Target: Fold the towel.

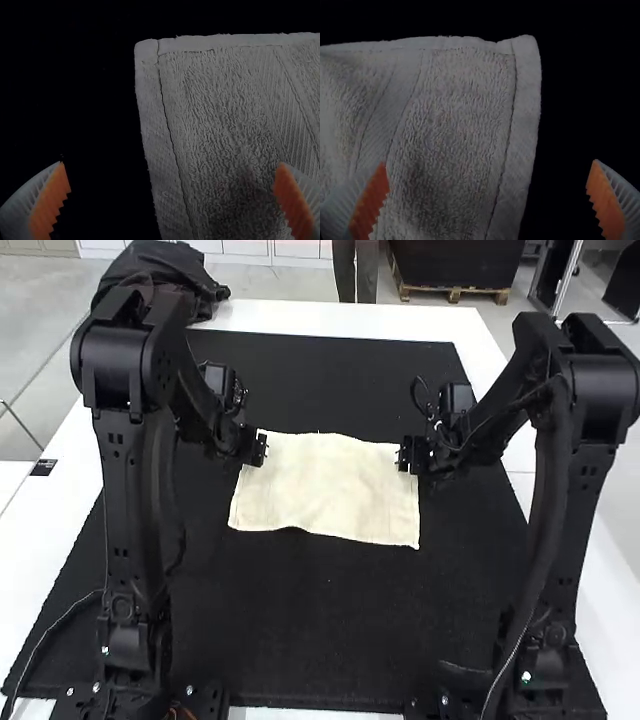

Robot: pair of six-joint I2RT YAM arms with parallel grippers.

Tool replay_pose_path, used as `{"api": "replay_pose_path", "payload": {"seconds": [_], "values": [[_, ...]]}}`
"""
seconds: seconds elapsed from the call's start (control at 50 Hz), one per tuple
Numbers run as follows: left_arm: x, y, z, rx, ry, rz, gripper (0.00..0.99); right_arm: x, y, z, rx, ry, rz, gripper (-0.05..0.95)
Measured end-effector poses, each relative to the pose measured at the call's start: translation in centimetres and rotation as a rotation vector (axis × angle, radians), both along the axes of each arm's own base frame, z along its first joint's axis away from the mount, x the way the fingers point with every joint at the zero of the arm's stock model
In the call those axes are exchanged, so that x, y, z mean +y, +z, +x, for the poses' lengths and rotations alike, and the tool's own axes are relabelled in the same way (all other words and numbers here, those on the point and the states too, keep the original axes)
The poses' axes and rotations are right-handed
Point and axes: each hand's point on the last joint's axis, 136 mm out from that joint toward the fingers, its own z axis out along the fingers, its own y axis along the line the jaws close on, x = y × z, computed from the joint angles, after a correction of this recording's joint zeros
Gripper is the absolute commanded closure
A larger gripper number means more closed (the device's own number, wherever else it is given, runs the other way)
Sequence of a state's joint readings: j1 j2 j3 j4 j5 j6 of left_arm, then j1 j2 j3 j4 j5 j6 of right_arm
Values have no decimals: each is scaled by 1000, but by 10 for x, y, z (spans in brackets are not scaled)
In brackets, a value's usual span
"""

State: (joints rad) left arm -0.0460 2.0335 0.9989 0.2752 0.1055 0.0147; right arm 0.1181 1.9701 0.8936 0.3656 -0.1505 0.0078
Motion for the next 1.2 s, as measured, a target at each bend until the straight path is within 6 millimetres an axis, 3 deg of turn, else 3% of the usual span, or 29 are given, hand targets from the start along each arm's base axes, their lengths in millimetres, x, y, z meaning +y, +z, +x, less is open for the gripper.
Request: {"api": "replay_pose_path", "payload": {"seconds": [0.9, 0.94, 0.98, 1.02, 1.06, 1.08, 1.1, 1.2], "values": [[2, -12, -2, 28, -5, 19, 95, 6, -7, 12, 5, 11, 10, -2], [2, -13, -3, 29, -6, 20, 98, 6, -7, 12, 5, 11, 10, 62], [2, -13, -2, 28, -6, 21, 195, 6, -7, 12, 5, 11, 9, 200], [1, -13, -3, 28, -9, 20, 426, 5, -8, 12, 4, 9, 5, 489], [1, -13, -2, 29, -9, 18, 726, 5, -9, 12, 7, 10, 7, 821], [0, -13, -2, 26, -13, 15, 877, 5, -10, 12, 7, 12, 7, 938], [-1, -14, -2, 25, -15, 13, 980, 5, -11, 12, 7, 12, 2, 915], [-7, -13, 1, 5, -36, 0, 970, 7, -13, 14, -3, 20, 20, 921]]}}
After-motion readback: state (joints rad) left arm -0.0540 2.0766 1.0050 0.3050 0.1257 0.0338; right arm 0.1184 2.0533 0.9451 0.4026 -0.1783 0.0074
